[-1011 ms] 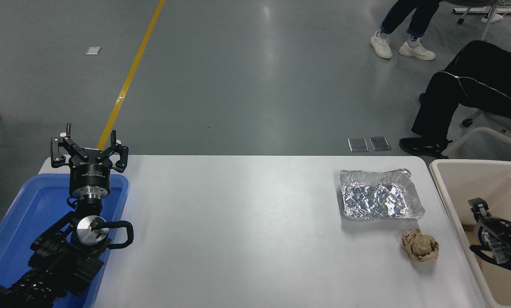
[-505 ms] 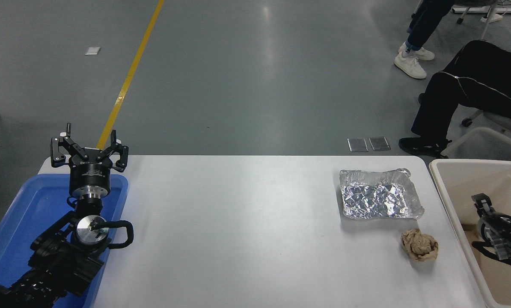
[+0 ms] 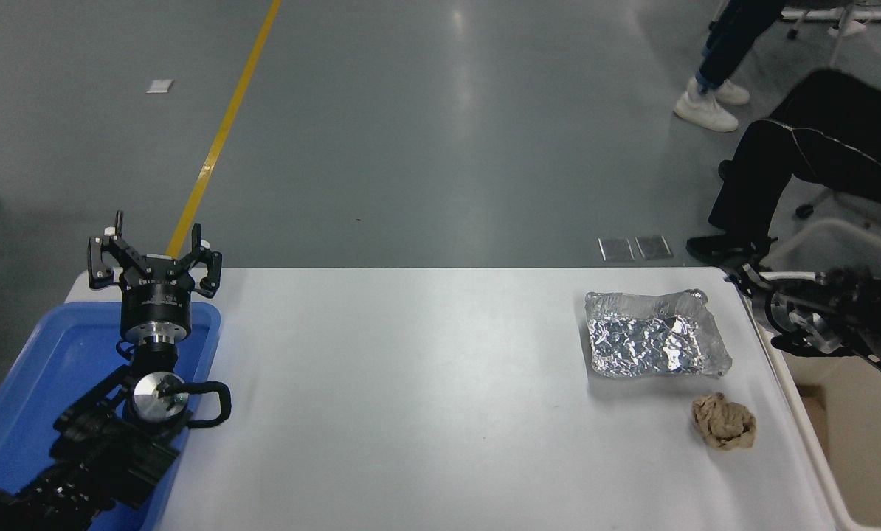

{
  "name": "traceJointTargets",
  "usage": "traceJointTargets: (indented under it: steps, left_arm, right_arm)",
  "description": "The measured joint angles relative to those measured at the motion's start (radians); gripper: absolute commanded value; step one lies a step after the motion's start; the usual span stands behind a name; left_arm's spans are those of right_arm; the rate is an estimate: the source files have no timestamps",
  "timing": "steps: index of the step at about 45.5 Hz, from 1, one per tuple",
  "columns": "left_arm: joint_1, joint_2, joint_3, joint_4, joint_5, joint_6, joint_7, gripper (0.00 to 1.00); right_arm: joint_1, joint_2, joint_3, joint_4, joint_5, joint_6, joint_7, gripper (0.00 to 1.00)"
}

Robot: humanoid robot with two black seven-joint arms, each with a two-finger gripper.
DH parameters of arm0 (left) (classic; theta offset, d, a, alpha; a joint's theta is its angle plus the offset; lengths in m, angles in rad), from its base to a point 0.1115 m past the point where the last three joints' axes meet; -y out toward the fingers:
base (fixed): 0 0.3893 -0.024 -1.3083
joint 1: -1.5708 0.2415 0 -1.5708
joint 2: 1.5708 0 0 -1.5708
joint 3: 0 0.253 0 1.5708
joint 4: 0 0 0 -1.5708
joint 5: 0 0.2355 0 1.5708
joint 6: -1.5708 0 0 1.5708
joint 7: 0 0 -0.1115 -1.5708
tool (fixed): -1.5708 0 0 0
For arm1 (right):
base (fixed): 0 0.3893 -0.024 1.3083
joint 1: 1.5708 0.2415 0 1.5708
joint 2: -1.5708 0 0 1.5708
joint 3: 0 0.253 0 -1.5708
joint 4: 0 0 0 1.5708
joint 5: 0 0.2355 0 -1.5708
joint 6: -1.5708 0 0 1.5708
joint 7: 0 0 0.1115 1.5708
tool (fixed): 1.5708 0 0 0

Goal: Pick up foil plate and place in dustbin

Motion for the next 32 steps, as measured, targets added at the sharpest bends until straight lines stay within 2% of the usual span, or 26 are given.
traceJointTargets:
  steps: [12,19,32]
  left_arm:
    - [0.0,0.0,0.0,0.0,0.0,0.0,0.0,0.99]
    - [0.0,0.0,0.0,0.0,0.0,0.0,0.0,0.99]
    - [0.0,0.001,0.0,0.0,-0.001,0.0,0.0,0.99]
  right_arm:
    - [0.339,0.094,-0.149,0.357,0.002,0.146,0.0,1.0]
    - [0.514,0.141,-0.183,0.486,0.003,0.338,0.001,1.0]
    - [0.731,0.165,-0.214,0.58,-0.001,0.668,0.002,1.0]
